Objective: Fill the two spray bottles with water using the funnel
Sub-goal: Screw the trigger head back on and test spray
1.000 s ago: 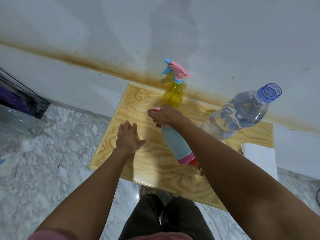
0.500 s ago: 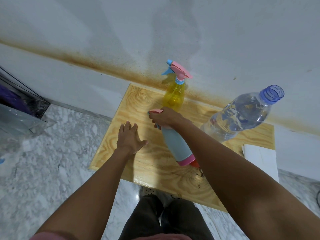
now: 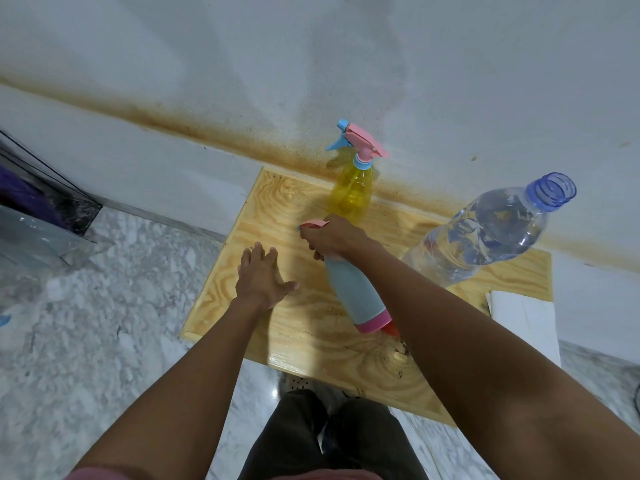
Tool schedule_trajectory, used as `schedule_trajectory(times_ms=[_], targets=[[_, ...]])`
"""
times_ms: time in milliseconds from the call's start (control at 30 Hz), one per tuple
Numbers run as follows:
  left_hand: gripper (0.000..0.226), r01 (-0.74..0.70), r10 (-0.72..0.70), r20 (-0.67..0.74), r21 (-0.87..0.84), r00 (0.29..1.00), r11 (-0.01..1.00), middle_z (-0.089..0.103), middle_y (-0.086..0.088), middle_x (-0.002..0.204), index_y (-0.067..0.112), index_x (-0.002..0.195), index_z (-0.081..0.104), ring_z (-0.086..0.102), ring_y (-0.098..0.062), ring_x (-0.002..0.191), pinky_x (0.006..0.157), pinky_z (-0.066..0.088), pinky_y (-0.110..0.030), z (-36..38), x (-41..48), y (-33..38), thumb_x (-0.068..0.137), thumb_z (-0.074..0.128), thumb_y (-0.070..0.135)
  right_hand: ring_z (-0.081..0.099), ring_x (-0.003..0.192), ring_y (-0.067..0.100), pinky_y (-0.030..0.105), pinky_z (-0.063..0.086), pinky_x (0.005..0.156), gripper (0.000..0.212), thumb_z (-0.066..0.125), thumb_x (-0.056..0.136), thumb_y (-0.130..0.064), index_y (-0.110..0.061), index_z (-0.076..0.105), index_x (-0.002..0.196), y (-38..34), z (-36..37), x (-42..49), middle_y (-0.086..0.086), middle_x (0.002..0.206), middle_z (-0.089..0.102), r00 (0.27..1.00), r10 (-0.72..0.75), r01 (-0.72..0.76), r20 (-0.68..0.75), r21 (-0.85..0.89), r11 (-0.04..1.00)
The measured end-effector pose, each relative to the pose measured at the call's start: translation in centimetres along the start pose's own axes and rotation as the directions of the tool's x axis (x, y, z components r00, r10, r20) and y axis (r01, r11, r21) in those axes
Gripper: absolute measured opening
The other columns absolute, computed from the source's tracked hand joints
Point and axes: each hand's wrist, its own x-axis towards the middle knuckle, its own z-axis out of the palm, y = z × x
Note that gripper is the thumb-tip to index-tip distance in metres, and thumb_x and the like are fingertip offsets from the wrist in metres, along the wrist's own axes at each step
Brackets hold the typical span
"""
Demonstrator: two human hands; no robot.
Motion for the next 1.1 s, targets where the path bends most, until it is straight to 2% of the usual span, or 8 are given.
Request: schedule_trajectory(times_ms=[300, 500, 633, 767, 867, 933, 1033, 1100], targets=[[0.098, -0.002, 0.002, -0.009, -0.008, 1.0, 1.0, 0.002, -0.009, 0.166, 0.02, 0.154, 0.024, -0.006, -0.032, 0.152, 0.122, 0.017, -0.05, 0.0, -0.1, 0.0, 0.078, 0.074, 0.056, 0.073, 0.076, 0.016, 0.036, 0.057, 0.085, 0.044, 0.052, 0.079, -0.056, -0.02, 0.069, 0.097, -0.3, -0.1, 0.1, -0.007, 0.066, 0.075, 1.0, 0.002, -0.001, 0.016, -0.014, 1.0], [0.099, 0.01, -0.01, -0.003, 0.0, 1.0, 1.0, 0.002, -0.008, 0.166, 0.02, 0.155, 0.023, -0.006, -0.03, 0.152, 0.122, 0.018, -0.05, 0.0, 0.0, 0.1, 0.078, 0.074, 0.056, 0.073, 0.08, 0.018, 0.039, 0.057, 0.089, 0.043, 0.05, 0.084, -0.056, -0.019, 0.071, 0.092, -0.2, 0.0, -0.1, -0.007, 0.071, 0.076, 1.0, -0.022, 0.022, 0.013, -0.029, 0.999], [0.099, 0.004, -0.004, -0.001, 0.003, 1.0, 1.0, 0.002, -0.009, 0.166, 0.02, 0.155, 0.023, -0.005, -0.03, 0.152, 0.122, 0.017, -0.05, 0.0, 0.0, 0.0, 0.078, 0.074, 0.057, 0.072, 0.082, 0.019, 0.036, 0.055, 0.086, 0.037, 0.053, 0.081, -0.057, -0.023, 0.063, 0.095, 0.2, 0.0, -0.6, -0.006, 0.07, 0.076, 1.0, 0.018, -0.018, -0.008, 0.025, 1.0], [0.099, 0.002, -0.002, 0.005, 0.01, 1.0, 1.0, 0.002, -0.008, 0.166, 0.021, 0.155, 0.023, -0.006, -0.03, 0.152, 0.122, 0.017, -0.05, -0.1, 0.0, 0.0, 0.078, 0.073, 0.058, 0.073, 0.079, 0.018, 0.04, 0.056, 0.09, 0.041, 0.051, 0.08, -0.057, -0.022, 0.071, 0.085, 0.5, -0.2, -0.8, -0.007, 0.068, 0.076, 0.999, -0.024, 0.023, 0.021, 0.052, 0.998], [0.1, -0.002, 0.001, 0.034, 0.029, 0.999, 1.0, -0.001, -0.009, 0.166, 0.021, 0.156, 0.02, -0.007, -0.03, 0.152, 0.122, 0.017, -0.05, -0.1, -0.1, -0.2, 0.079, 0.071, 0.06, 0.074, 0.083, 0.02, 0.043, 0.058, 0.089, 0.025, 0.056, 0.087, -0.051, -0.031, 0.07, 0.082, 0.8, -0.8, -1.3, -0.004, 0.077, 0.076, 0.995, -0.096, 0.093, 0.008, 0.168, 0.981], [0.098, -0.002, 0.001, 0.06, 0.008, 0.998, 1.0, -0.001, -0.011, 0.166, 0.021, 0.156, 0.021, -0.007, -0.031, 0.153, 0.122, 0.014, -0.049, -0.5, -0.3, -0.1, 0.08, 0.069, 0.06, 0.074, 0.087, 0.024, 0.049, 0.059, 0.089, 0.011, 0.06, 0.089, -0.044, -0.036, 0.066, 0.089, 1.2, -0.9, -2.0, 0.0, 0.08, 0.075, 0.987, -0.158, 0.159, -0.027, 0.293, 0.943], [0.088, -0.073, 0.09, 0.105, -0.154, 0.99, 0.985, 0.02, -0.012, 0.163, 0.016, 0.153, 0.033, 0.015, -0.026, 0.151, 0.12, 0.024, -0.039, -2.5, -1.0, 1.2, 0.082, 0.072, 0.052, 0.073, 0.088, 0.027, 0.049, 0.061, 0.083, 0.017, 0.066, 0.091, -0.035, -0.018, 0.066, 0.093, 1.7, -1.6, -3.6, 0.006, 0.089, 0.076, 0.969, -0.205, 0.243, -0.134, 0.422, 0.874], [0.086, -0.15, 0.226, 0.209, -0.327, 0.952, 0.933, 0.037, -0.002, 0.156, 0.016, 0.15, 0.039, 0.033, -0.017, 0.144, 0.112, 0.033, -0.028, -3.7, -2.3, 2.0, 0.08, 0.08, 0.042, 0.073, 0.079, 0.021, 0.041, 0.061, 0.078, 0.024, 0.073, 0.09, -0.032, -0.009, 0.068, 0.092, 1.8, -2.1, -4.8, 0.006, 0.088, 0.075, 0.952, -0.226, 0.301, -0.206, 0.508, 0.807]])
